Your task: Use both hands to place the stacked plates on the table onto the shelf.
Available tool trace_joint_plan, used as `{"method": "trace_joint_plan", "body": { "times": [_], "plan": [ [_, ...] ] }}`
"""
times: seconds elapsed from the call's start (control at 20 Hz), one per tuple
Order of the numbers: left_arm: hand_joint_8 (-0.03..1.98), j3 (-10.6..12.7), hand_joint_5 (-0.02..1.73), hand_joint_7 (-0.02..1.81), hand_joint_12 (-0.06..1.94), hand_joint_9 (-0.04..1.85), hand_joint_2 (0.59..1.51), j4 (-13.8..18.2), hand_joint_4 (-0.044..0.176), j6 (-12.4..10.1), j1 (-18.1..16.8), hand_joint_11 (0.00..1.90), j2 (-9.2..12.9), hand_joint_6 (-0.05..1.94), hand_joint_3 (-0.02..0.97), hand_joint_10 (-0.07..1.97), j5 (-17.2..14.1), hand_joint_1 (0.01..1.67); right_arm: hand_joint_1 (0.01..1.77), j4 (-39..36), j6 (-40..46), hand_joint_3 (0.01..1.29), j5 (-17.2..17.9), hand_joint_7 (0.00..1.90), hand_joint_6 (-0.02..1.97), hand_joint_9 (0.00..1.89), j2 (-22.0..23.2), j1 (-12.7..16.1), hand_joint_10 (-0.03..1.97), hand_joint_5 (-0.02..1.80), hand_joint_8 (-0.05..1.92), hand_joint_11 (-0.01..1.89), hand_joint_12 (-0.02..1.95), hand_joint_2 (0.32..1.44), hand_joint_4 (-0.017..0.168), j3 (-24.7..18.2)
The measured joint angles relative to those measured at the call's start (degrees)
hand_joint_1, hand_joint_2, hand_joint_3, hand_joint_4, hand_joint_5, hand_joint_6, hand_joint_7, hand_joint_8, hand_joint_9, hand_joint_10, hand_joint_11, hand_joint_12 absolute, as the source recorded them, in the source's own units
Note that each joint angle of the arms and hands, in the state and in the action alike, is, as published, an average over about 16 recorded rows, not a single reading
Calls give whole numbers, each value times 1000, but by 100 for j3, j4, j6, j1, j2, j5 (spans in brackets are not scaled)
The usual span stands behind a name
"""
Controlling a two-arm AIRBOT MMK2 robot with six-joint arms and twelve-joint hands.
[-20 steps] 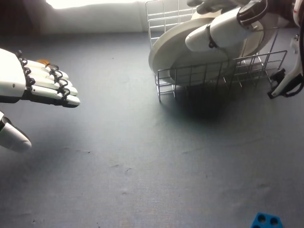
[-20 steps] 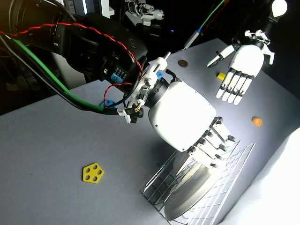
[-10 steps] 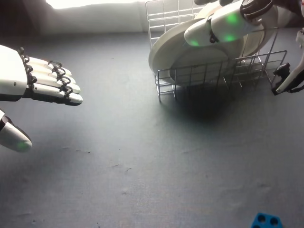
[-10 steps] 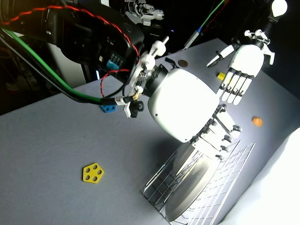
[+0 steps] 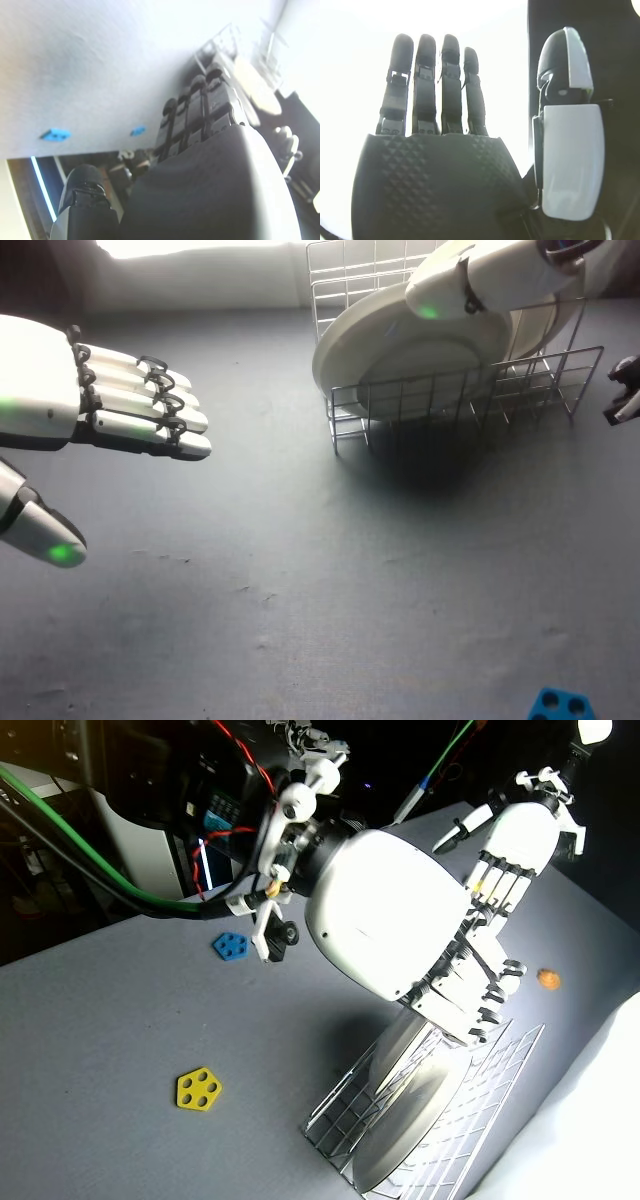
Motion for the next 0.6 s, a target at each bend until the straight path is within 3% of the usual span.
{"method": "trace_joint_plan", "body": {
  "times": [0.3, 0.45, 0.6],
  "plan": [
    [-12, -577, 21, 18, 11, 18, 1108, 184, 4, 195, -333, 21, 251, 6, 17, 16, -194, 13, 889, -523, -34, 13, 34, 475, 95, 263, 256, -40, 414, 387, 24, 22, 1204, 1012, -1, -222],
    [-12, -814, 21, 18, 11, 20, 1107, 287, 5, 270, -465, 21, 360, 5, 17, 15, -262, 12, 890, -1359, 320, 12, 20, 480, 92, 267, 396, -137, 418, 390, 24, 22, 1211, 1012, -1, -324],
    [-12, -976, 20, 19, 11, 22, 1106, 385, 7, 302, -566, 22, 430, 5, 17, 16, -303, 12, 891, -2652, 1025, 12, -22, 485, 88, 268, 542, -281, 422, 393, 24, 21, 1222, 1011, -1, -386]
  ]
}}
